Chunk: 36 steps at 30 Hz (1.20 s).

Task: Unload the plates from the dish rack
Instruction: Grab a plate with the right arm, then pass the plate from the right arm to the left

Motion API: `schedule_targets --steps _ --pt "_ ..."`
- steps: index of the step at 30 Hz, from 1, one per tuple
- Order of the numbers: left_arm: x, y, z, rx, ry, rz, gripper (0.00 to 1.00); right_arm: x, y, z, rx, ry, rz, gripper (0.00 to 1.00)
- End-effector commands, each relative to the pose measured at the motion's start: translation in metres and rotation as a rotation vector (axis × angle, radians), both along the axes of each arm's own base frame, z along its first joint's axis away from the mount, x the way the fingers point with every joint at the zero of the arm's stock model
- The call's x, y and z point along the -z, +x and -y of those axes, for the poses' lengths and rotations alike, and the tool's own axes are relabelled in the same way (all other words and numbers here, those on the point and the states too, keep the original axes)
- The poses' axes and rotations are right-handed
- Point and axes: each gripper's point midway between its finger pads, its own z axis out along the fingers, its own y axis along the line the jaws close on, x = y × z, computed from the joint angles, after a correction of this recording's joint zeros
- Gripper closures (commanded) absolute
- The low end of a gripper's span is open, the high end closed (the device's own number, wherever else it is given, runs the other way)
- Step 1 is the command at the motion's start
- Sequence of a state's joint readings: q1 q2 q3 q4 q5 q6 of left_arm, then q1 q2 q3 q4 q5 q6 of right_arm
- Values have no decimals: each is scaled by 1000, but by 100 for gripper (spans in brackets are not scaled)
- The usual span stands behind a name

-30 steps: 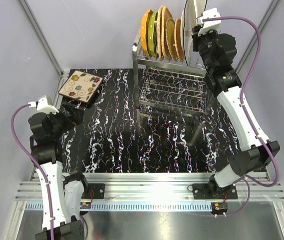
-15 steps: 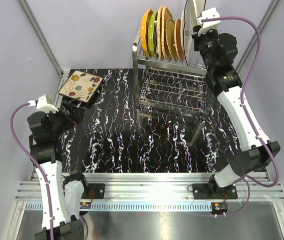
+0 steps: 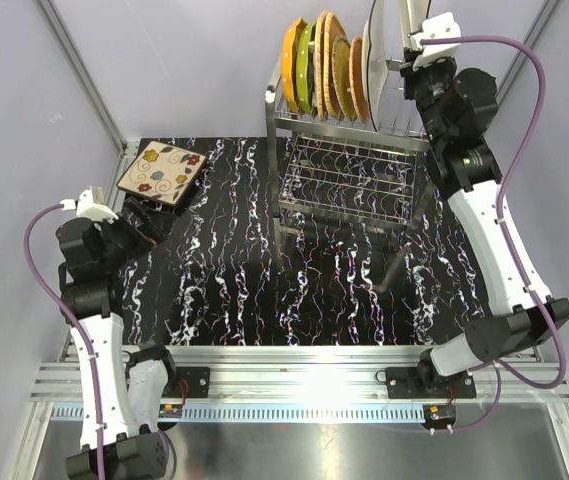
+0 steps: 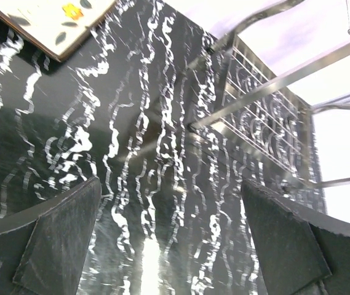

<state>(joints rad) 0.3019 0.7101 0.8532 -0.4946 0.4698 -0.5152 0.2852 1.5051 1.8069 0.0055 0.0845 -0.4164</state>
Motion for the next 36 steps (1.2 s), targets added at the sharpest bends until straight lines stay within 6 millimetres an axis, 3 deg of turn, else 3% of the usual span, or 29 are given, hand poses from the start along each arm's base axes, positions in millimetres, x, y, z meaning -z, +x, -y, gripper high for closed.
schedule_targets --steps 1,6,7,8,9,15,16,17,19,21,22,24,25,26,29,36 --pt "-30 4 14 60 -87 62 1 -134 -100 23 -16 52 446 100" --pt "-40 5 36 169 -217 66 1 -126 -121 21 -30 -49 466 100" --pt "-44 7 37 179 -227 86 1 -130 -135 23 -31 -62 486 100" --pt "-44 7 39 186 -243 89 1 -121 -135 20 -37 -107 475 100" --pt "-46 7 42 197 -269 87 1 -125 -151 21 -44 -134 500 100" --pt "-58 7 48 238 -309 116 1 -98 -178 11 -81 -352 511 100" --pt "-60 6 49 250 -314 124 1 -100 -192 13 -84 -374 529 100" --pt "-61 6 51 258 -323 123 1 -87 -191 9 -102 -420 512 100" --pt "-68 4 56 285 -356 137 1 -85 -209 8 -115 -463 539 100" --pt "-71 3 60 301 -412 132 1 -69 -214 0 -155 -538 536 100" --pt "-75 3 62 320 -420 149 1 -69 -227 -2 -168 -574 569 100" --pt "-80 2 68 337 -452 146 1 -52 -230 -7 -201 -619 545 100" --pt "-83 2 69 340 -452 151 1 -50 -241 -9 -219 -660 567 100" --pt "-85 2 71 344 -454 151 1 -34 -238 -12 -246 -693 527 100" --pt "-91 1 80 368 -458 153 1 -14 -252 -21 -307 -789 540 100" --pt "-97 -8 115 444 -523 135 1 34 -280 -41 -487 -906 545 100"
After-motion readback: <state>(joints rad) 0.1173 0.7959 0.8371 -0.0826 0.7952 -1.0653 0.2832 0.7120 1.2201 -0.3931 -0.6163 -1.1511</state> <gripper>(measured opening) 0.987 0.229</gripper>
